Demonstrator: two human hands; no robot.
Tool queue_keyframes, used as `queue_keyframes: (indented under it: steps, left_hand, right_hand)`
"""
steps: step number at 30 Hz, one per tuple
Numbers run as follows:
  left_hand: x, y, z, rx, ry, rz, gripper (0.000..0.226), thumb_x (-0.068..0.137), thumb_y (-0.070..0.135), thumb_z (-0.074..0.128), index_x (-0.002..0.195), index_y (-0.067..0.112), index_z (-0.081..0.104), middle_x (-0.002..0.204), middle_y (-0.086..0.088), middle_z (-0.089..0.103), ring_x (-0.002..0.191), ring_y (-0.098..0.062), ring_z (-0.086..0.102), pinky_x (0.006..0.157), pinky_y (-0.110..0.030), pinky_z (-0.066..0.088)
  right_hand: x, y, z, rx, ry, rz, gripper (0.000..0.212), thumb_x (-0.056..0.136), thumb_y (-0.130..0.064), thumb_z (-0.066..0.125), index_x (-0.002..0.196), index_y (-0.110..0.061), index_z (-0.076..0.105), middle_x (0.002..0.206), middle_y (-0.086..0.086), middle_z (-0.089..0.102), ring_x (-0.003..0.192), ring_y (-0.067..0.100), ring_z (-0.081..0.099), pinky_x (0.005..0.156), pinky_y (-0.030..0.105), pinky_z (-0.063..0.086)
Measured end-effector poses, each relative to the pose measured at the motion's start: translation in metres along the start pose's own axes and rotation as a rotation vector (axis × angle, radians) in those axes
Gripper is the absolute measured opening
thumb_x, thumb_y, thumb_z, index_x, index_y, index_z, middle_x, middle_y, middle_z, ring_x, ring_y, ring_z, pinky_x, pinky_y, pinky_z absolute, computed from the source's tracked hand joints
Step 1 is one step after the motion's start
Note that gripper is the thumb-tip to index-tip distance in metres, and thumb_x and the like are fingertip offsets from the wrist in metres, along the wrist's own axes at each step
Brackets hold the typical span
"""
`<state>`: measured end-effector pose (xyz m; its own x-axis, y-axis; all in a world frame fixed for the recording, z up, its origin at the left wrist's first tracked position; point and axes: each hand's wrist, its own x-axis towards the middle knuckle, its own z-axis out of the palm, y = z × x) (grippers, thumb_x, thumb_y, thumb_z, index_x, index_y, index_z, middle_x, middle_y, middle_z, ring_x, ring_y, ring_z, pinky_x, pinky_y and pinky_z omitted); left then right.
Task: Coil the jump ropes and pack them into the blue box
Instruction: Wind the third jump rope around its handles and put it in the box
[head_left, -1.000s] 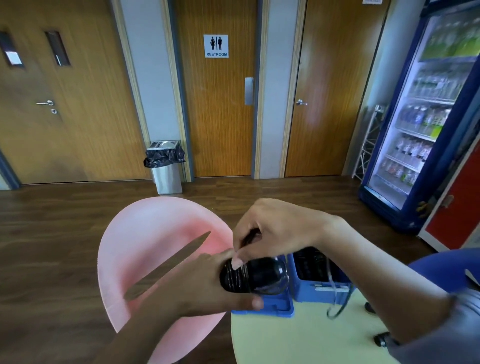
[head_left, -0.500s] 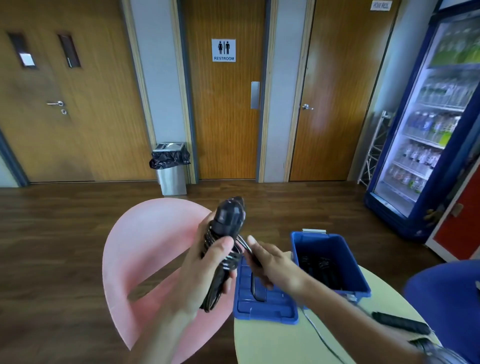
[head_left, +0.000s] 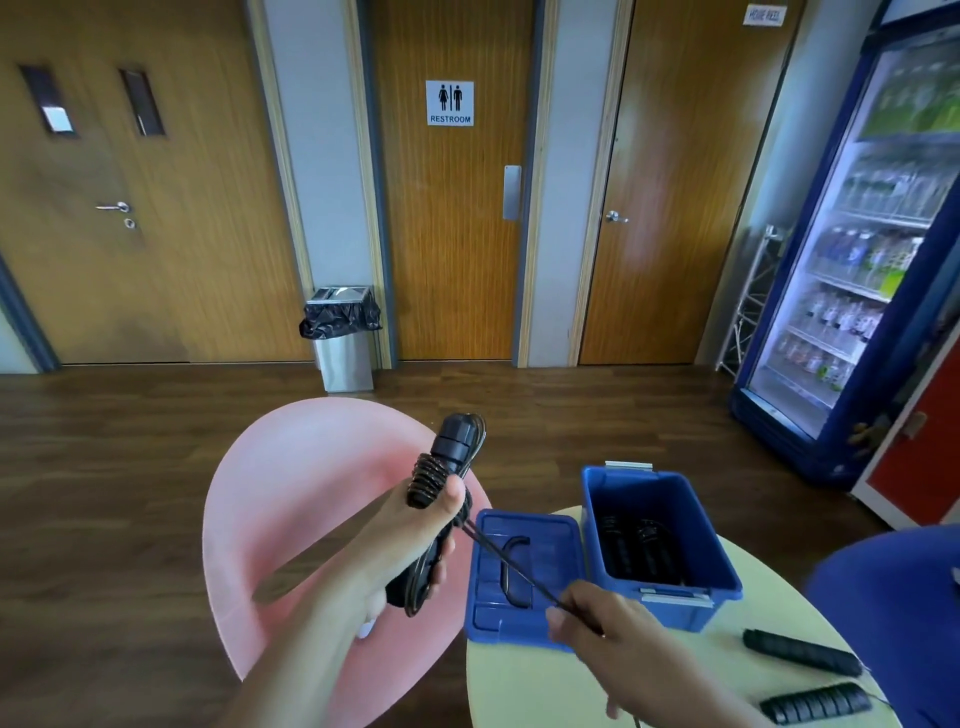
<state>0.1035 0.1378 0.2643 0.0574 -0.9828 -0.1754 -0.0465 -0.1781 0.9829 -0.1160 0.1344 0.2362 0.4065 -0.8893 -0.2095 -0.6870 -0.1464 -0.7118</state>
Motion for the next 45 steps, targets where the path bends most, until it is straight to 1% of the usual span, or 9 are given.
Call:
queue_keyframes:
  steps: [7,10,12,14,16,22,29,38,45]
  left_hand:
    - [-0.002,0.0,0.001,0.323,-0.27,0.064,0.114,0.032,0.082,0.076,0.125,0.025,0.043,0.087,-0.007,0.062,0.059,-0.021,0.056,0.058,-0.037,0.05]
    - [-0.01,0.012,0.013,0.451,-0.484,0.206,0.084,0.041,0.075,0.078,0.115,0.043,0.052,0.1,0.015,0.061,0.076,-0.002,0.06,0.068,-0.02,0.052]
    - [-0.019,0.023,0.026,0.546,-0.537,0.285,0.076,0.053,0.072,0.076,0.117,0.037,0.053,0.115,0.023,0.055,0.11,0.009,0.052,0.089,-0.009,0.044]
    - [-0.026,0.029,0.037,0.499,-0.558,0.307,0.038,0.076,0.045,0.07,0.108,0.027,0.058,0.106,0.029,0.063,0.107,0.011,0.056,0.085,-0.008,0.044]
    - [-0.031,0.03,0.041,0.476,-0.472,0.338,0.021,0.085,0.017,0.067,0.083,0.033,0.054,0.068,0.035,0.063,0.073,0.02,0.058,0.064,-0.001,0.04]
    - [-0.035,0.032,0.045,0.393,-0.435,0.367,0.03,0.083,0.004,0.072,0.095,0.025,0.054,0.061,0.029,0.062,0.056,0.01,0.058,0.053,-0.007,0.043]
    - [-0.037,0.031,0.041,0.169,-0.296,0.395,0.065,0.063,0.043,0.066,0.121,0.019,0.051,0.081,0.016,0.065,0.072,-0.008,0.062,0.063,-0.024,0.05]
    - [-0.02,0.019,0.037,-0.203,-0.068,0.29,0.059,0.063,0.059,0.06,0.086,0.004,0.059,0.06,-0.017,0.053,0.042,-0.023,0.046,0.044,-0.028,0.038]
    - [-0.01,0.01,0.038,-0.09,0.025,0.135,0.077,0.055,0.071,0.064,0.091,0.004,0.053,0.057,-0.009,0.055,0.041,-0.023,0.047,0.042,-0.026,0.039]
  right_hand:
    - [-0.021,-0.062,-0.068,-0.681,0.007,-0.614,0.035,0.099,-0.048,0.033,0.076,-0.024,0.043,0.066,-0.009,0.047,0.069,0.013,0.045,0.066,0.03,0.039]
    - [-0.005,-0.088,-0.087,-0.762,-0.081,-0.78,0.036,0.097,-0.046,0.039,0.076,-0.023,0.058,0.07,-0.008,0.059,0.07,0.01,0.053,0.063,0.029,0.039]
    - [0.008,-0.102,-0.087,-0.73,-0.151,-0.845,0.034,0.095,-0.046,0.046,0.078,-0.024,0.066,0.07,-0.007,0.063,0.068,0.01,0.055,0.06,0.026,0.039]
    - [0.02,-0.113,-0.084,-0.652,-0.218,-0.86,0.027,0.089,-0.045,0.059,0.078,-0.022,0.068,0.066,-0.007,0.063,0.065,0.011,0.055,0.057,0.022,0.037]
    - [0.03,-0.119,-0.083,-0.577,-0.26,-0.851,0.023,0.081,-0.043,0.07,0.075,-0.022,0.062,0.061,-0.007,0.059,0.061,0.01,0.053,0.055,0.022,0.036]
    - [0.055,-0.103,-0.077,-0.282,-0.284,-0.738,0.032,0.081,-0.032,0.074,0.078,-0.012,0.049,0.052,0.003,0.052,0.048,0.011,0.042,0.051,0.032,0.035]
    - [0.079,-0.075,-0.069,0.04,-0.173,-0.645,0.041,0.099,-0.026,0.046,0.064,-0.004,0.048,0.057,-0.009,0.046,0.055,0.01,0.042,0.058,0.025,0.039]
    - [0.056,-0.038,-0.051,0.348,-0.299,-0.246,0.033,0.101,-0.033,0.041,0.077,-0.014,0.054,0.051,-0.004,0.037,0.042,0.011,0.039,0.051,0.027,0.049]
    - [0.021,-0.02,-0.044,-0.076,-0.102,-0.134,0.016,0.083,-0.027,0.065,0.074,-0.024,0.052,0.06,-0.001,0.061,0.051,0.013,0.062,0.056,0.021,0.05]
